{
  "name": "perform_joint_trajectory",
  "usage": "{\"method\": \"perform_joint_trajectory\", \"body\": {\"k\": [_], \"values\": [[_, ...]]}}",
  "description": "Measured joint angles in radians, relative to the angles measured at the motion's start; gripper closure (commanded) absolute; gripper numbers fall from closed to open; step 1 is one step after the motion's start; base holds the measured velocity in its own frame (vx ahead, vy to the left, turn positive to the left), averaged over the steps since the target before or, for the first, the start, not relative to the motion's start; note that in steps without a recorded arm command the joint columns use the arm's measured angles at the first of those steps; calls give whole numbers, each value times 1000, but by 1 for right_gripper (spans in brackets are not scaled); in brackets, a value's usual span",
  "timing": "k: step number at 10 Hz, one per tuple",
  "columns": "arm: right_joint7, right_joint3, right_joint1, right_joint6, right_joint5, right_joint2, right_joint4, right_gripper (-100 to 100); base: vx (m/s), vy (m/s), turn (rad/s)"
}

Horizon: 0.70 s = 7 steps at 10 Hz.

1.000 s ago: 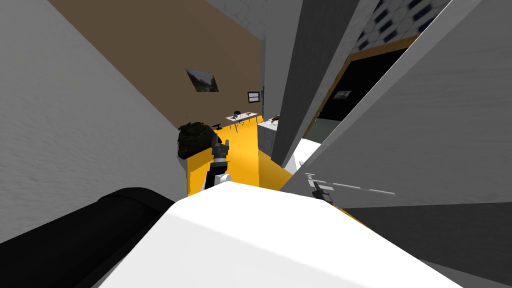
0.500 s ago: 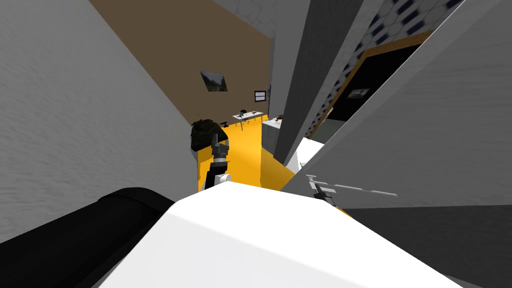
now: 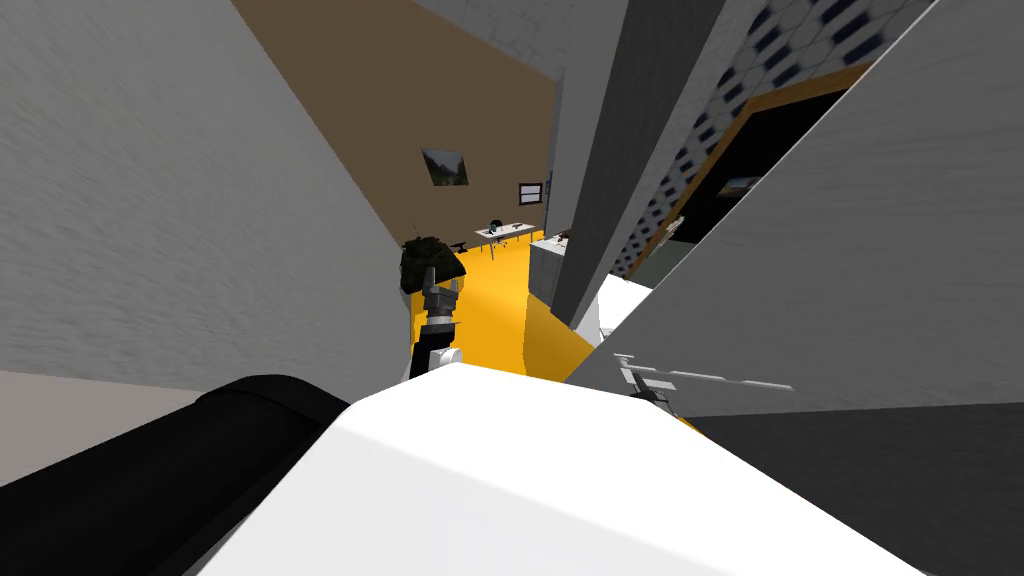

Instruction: Pull the door open

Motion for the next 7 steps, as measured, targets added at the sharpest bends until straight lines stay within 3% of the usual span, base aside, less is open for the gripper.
{"method": "perform_joint_trajectory", "body": {"k": [7], "values": [[-7, 11, -10, -36, -3, -4, 38, 100, -211, -76, 173]]}}
